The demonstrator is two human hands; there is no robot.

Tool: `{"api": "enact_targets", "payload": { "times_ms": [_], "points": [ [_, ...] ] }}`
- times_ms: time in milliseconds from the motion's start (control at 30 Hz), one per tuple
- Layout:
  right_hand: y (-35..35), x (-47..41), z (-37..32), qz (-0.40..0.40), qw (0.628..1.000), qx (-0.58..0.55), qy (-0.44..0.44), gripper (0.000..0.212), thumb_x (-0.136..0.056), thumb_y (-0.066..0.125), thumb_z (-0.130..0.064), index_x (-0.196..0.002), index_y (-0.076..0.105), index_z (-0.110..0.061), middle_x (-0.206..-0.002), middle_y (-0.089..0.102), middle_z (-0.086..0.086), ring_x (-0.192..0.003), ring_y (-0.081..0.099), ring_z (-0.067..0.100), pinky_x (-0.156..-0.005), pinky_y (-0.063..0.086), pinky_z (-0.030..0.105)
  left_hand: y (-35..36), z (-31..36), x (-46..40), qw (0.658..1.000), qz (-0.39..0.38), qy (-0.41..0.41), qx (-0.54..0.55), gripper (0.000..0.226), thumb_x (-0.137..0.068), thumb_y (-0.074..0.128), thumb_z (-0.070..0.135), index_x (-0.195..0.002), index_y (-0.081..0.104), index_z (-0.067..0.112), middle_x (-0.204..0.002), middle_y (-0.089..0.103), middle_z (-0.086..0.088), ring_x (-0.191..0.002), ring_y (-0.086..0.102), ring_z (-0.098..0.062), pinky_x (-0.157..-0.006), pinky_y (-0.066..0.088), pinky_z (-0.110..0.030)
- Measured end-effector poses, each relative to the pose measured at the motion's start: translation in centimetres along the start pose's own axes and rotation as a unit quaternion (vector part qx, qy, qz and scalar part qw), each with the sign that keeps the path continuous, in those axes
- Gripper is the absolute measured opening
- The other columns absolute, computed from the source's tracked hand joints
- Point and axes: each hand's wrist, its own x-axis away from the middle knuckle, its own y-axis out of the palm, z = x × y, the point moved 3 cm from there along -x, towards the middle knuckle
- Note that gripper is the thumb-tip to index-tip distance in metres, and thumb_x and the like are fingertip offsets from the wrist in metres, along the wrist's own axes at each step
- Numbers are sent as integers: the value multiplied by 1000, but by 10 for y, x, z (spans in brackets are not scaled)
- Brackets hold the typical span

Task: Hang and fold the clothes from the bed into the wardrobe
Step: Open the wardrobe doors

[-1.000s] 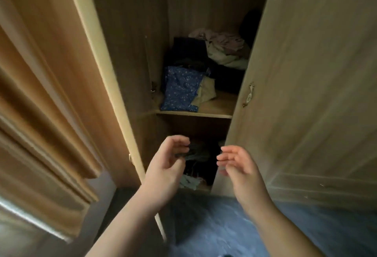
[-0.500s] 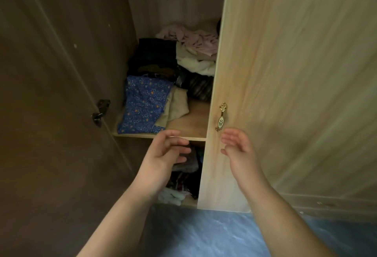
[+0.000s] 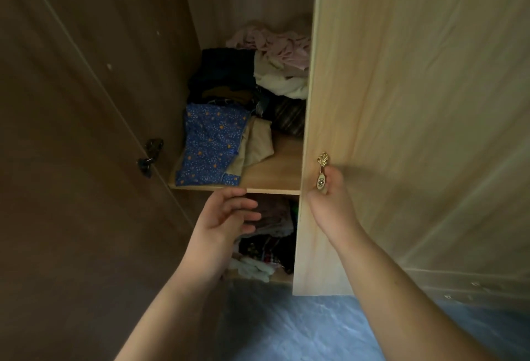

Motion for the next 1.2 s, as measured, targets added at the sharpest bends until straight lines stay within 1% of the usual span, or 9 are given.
{"api": "enact_targets", "payload": {
  "times_ms": [267, 400, 567, 633, 733, 800, 900, 1033, 1200],
  "points": [
    [-45, 127, 28, 54, 997, 52, -11, 59, -90, 60, -10, -144, 40, -24, -131, 58, -9, -113, 60, 13, -87, 43, 21, 2, 9, 78, 995, -96, 16, 24, 29, -89, 53, -6, -112, 56, 10, -96, 70, -7, -85, 69, -24, -75, 55, -32],
    [-91, 189, 41, 84, 995, 55, 16, 61, -90, 56, -9, -143, 38, -32, -125, 55, -17, -111, 58, 10, -87, 39, 24, 21, -2, 121, 988, -149, -5, 29, 28, -94, 48, -10, -108, 58, 11, -92, 70, -4, -84, 69, -23, -77, 54, -35],
    [-165, 242, 59, 184, 982, 28, 17, 46, -87, 66, -6, -124, 53, -31, -105, 61, -26, -93, 55, -22, -70, 40, 0, 70, -11, 158, 970, -242, -19, 21, 26, -88, 52, -4, -107, 59, 13, -94, 70, -8, -84, 68, -27, -79, 51, -42],
    [-196, 257, 65, 201, 979, 12, 27, 47, -87, 68, -9, -123, 52, -36, -108, 60, -30, -97, 54, -22, -70, 41, -2, 92, -12, 167, 961, -276, -15, 12, 33, -89, 50, -8, -103, 63, 18, -97, 70, -10, -86, 69, -30, -81, 51, -45],
    [-242, 270, 72, 226, 972, -41, 50, 52, -79, 74, -34, -128, 57, -36, -119, 66, -22, -112, 60, -5, -92, 48, 17, 122, -12, 177, 950, -310, -24, 9, 39, -92, 46, -13, -99, 65, 19, -97, 69, -11, -85, 68, -31, -78, 53, -43],
    [-269, 275, 77, 254, 962, -88, 51, 42, -84, 70, -24, -124, 63, -35, -119, 71, -14, -113, 65, 5, -101, 50, 36, 141, -13, 181, 947, -320, -31, 11, 32, -93, 47, -12, -104, 62, 13, -97, 69, -13, -83, 68, -31, -75, 53, -40],
    [-295, 282, 90, 293, 947, -124, 47, 36, -91, 62, -7, -121, 68, -26, -114, 75, -4, -109, 69, 15, -102, 51, 47, 169, -13, 183, 942, -333, -39, 1, 26, -94, 48, -8, -111, 59, 8, -100, 69, -15, -87, 69, -33, -75, 55, -38],
    [-310, 297, 102, 343, 926, -137, 74, 42, -88, 63, -17, -128, 62, -32, -123, 69, -12, -116, 65, 9, -104, 50, 44, 205, -9, 194, 933, -356, -49, -14, 29, -92, 49, -10, -113, 59, 9, -101, 70, -15, -88, 69, -32, -78, 56, -39],
    [-312, 321, 93, 370, 918, -130, 52, 40, -93, 51, 4, -117, 61, -26, -116, 69, -3, -101, 67, 2, -95, 52, 29, 230, -2, 211, 920, -390, -47, -6, 35, -90, 44, -16, -111, 59, 7, -97, 70, -11, -81, 68, -26, -70, 53, -35]
  ]
}}
